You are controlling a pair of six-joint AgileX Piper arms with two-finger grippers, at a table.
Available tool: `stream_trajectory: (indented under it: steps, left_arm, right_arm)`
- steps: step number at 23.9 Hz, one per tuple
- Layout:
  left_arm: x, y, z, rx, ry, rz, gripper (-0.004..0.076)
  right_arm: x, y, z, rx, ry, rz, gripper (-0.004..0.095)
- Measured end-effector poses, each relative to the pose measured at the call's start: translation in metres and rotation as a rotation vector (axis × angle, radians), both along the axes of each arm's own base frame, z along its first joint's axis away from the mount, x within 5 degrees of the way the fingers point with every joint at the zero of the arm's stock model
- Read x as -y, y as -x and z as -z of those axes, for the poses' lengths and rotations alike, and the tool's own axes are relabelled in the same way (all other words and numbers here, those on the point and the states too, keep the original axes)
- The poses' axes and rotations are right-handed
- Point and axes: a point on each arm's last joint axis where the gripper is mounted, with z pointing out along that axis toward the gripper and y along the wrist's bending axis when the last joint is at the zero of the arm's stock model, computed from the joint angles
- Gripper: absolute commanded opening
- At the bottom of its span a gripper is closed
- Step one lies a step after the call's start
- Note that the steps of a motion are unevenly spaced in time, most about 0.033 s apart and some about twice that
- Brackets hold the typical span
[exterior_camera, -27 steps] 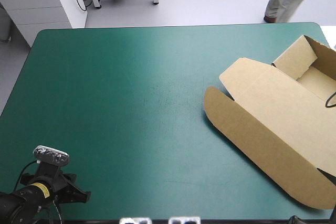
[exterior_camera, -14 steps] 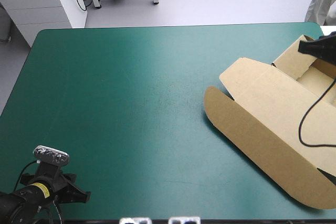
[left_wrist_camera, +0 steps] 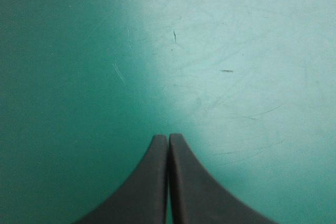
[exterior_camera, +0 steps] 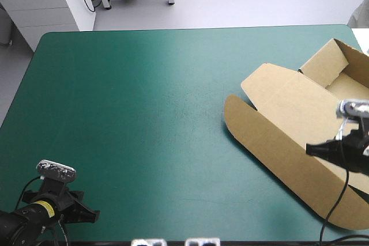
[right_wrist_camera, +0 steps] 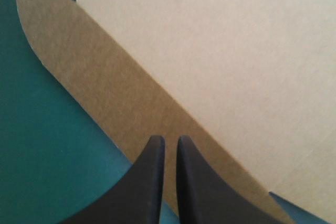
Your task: Fold the box
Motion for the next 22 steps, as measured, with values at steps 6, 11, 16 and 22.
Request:
stream_trajectory:
  steps: [6, 11, 16, 22]
  left_arm:
    - [0.000, 0.000, 0.000, -0.001, 0.003, 0.000, -0.0008]
    - [0.003, 0.001, 0.000, -0.003, 0.009, 0.053, -0.0008]
    - [0.006, 0.002, 0.000, -0.005, 0.017, 0.087, -0.0008]
    - [0.007, 0.002, 0.000, -0.009, 0.033, 0.089, -0.0008]
  right_arm:
    - [-0.009, 0.030, 0.068, 0.006, -0.017, -0.061, 0.0075]
    - [-0.015, 0.049, 0.108, 0.066, -0.030, -0.101, 0.0075]
    - [-0.015, 0.051, 0.110, 0.103, -0.020, -0.103, 0.0075]
    - [-0.015, 0.051, 0.110, 0.104, -0.019, -0.104, 0.0075]
